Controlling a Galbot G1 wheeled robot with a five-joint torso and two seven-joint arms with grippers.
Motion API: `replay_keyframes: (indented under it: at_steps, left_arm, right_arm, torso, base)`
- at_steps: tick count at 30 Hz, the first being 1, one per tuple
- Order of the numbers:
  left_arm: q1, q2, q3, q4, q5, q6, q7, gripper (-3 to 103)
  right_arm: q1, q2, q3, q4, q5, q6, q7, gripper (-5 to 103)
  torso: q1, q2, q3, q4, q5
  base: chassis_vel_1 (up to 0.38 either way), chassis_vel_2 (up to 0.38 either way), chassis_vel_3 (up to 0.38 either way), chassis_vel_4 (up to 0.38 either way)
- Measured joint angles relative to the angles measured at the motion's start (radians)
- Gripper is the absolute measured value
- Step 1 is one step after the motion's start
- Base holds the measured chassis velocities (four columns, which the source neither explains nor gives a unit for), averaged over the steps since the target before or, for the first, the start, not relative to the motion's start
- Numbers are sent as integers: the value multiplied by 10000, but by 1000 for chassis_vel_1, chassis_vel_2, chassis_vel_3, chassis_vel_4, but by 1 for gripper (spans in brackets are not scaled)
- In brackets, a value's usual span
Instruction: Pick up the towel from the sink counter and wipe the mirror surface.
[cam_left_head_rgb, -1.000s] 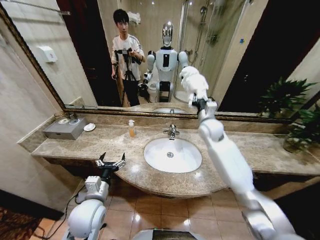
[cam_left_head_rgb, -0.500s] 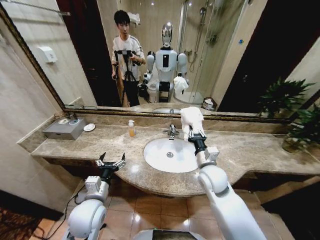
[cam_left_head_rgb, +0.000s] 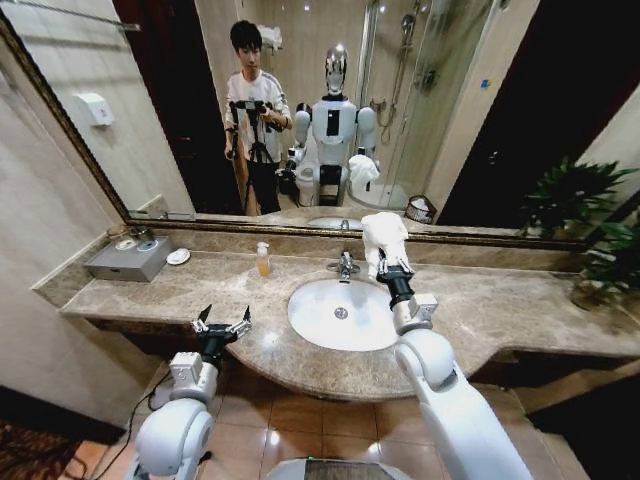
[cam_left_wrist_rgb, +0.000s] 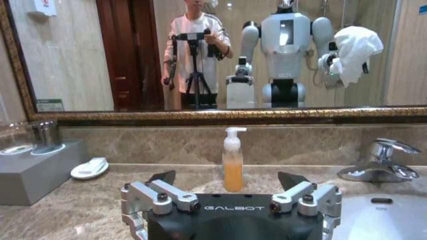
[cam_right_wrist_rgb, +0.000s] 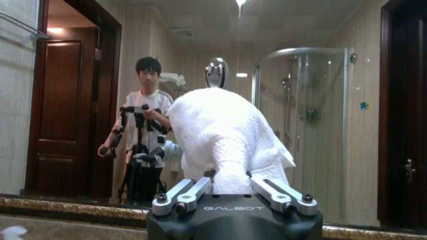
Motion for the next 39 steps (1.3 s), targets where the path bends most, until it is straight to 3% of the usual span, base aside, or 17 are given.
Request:
replay_keyframes:
  at_steps: [18, 29, 37, 39]
  left_arm:
    - [1, -1, 1, 0, 0, 0, 0, 100]
    - [0, 3, -3, 0, 1, 0, -1, 100]
    - [0, -3, 3, 0, 0, 0, 0, 100]
    - [0, -2, 4, 0, 0, 0, 0, 100]
  right_arm:
    - [486, 243, -536, -579, -408, -117, 211, 14]
    - [904, 189, -418, -926, -121, -81, 354, 14]
    - [2981, -86, -572, -1687, 1036, -689, 842, 14]
    - [4987, 35, -997, -2950, 1563, -864, 987, 14]
  torso:
    - [-9, 1, -2, 1, 1]
    - [-6, 1, -1, 9, -7]
    - [-7, 2, -1, -5, 2]
    - [-5, 1, 0, 2, 2]
  base:
    - [17, 18, -11, -16]
    - [143, 147, -138, -139]
    - [0, -22, 6, -11]
    - [-42, -22, 25, 8]
